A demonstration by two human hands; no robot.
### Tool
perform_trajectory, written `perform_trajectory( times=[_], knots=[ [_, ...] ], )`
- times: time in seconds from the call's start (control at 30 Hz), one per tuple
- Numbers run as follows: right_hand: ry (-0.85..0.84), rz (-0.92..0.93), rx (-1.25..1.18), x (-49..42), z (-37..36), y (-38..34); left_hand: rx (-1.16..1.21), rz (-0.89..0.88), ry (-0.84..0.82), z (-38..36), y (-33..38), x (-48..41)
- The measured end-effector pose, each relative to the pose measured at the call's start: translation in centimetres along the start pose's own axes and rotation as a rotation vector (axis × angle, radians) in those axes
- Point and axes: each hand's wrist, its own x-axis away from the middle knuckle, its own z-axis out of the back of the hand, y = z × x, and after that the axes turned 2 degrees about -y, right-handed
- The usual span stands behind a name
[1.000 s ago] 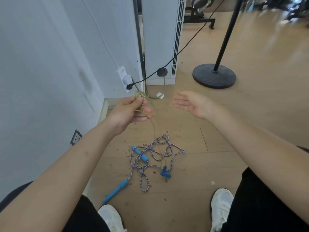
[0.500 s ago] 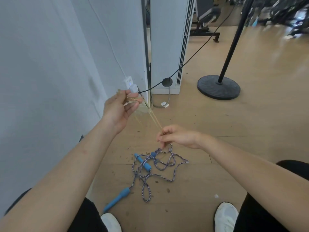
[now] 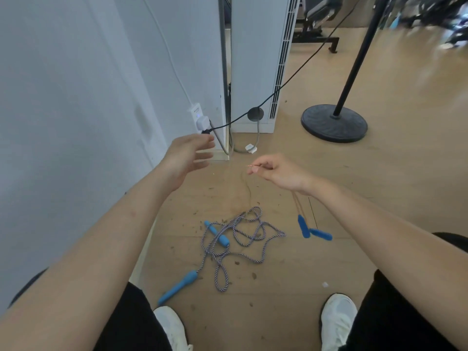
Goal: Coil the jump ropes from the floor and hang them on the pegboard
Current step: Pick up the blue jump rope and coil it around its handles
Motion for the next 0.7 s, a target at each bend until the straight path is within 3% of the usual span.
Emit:
perform_trajectory(
  times=[0.1,0.2,0.27,0.57,0.7],
  knots=[
    [-0.051,0.006,0.026,0.1,0.6,-0.5,-0.176,-0.131,-0.206,-2.1,-0.6,0.9],
    [-0.067,0.056,0.001,0.4,1.2,-1.3,-0.325,-0.150,-0.463,-3.8,-1.4,1.5],
    [-0.049,0.046,-0.035,0.3,1.5,-1.0,-0.408,-0.157,-0.476,-4.1,-1.6,1.6],
    [-0.087,-0.011,-0.094,0.4,1.3,1.0,0.050,-0.232,0.208,-1.0,-0.2,-0.5],
    [-0.125,-0.076,-0.031,0.7,1.3,2.1,0.282,-0.204,0.418,1.4,0.7,-0.7]
  ],
)
